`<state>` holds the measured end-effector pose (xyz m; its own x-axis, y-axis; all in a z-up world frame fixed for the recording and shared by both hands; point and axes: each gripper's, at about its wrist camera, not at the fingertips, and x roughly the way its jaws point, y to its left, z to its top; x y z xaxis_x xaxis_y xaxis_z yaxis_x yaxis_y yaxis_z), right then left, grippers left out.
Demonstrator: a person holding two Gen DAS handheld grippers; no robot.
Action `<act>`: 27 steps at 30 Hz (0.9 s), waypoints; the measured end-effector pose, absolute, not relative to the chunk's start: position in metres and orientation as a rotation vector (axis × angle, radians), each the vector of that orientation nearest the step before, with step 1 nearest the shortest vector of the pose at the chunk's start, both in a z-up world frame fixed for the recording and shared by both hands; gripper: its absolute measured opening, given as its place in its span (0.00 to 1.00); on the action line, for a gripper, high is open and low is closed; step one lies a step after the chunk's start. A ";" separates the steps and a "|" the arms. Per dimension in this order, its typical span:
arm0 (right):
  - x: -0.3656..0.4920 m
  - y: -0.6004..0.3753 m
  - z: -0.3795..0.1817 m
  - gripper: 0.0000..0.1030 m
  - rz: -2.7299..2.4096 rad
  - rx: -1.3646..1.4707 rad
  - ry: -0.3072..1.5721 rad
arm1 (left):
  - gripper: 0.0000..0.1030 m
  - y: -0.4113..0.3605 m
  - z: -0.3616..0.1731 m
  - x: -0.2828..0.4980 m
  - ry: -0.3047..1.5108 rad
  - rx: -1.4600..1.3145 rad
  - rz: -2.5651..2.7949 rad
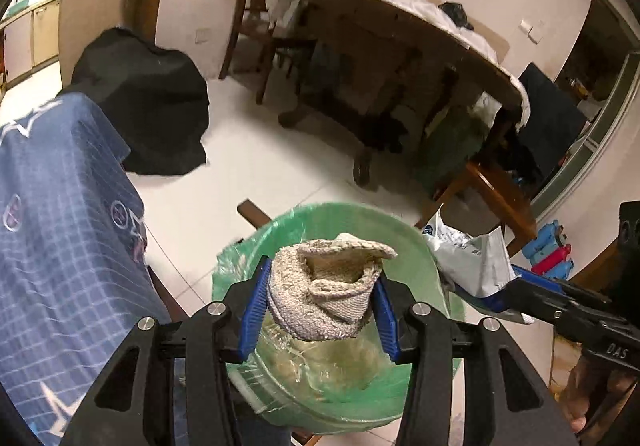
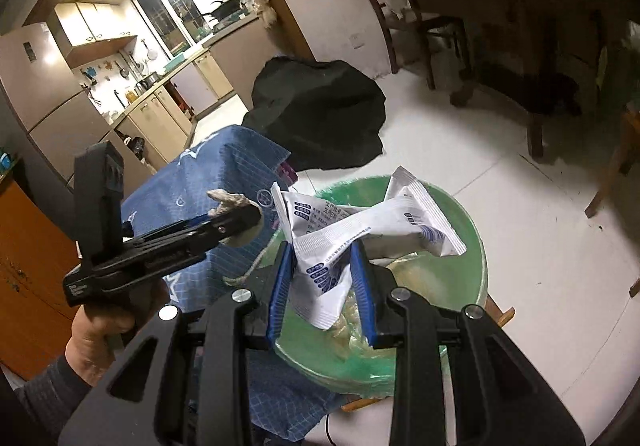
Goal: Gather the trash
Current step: 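Carry towel and wrapper to the green bin and open both tools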
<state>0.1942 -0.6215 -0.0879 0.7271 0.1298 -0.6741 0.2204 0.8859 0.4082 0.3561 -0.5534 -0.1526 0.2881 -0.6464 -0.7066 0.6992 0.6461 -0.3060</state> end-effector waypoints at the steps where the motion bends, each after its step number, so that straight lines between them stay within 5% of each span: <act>1: 0.195 -0.623 -0.091 0.28 -0.051 0.495 0.769 | 0.47 -0.558 -0.160 0.358 0.918 0.070 -0.898; 14: 0.194 -0.637 -0.108 0.28 -0.055 0.489 0.791 | 0.48 -0.565 -0.186 0.359 0.934 0.090 -0.889; 27: 0.184 -0.640 -0.105 0.48 -0.081 0.487 0.765 | 0.66 -0.550 -0.177 0.356 0.912 0.114 -0.848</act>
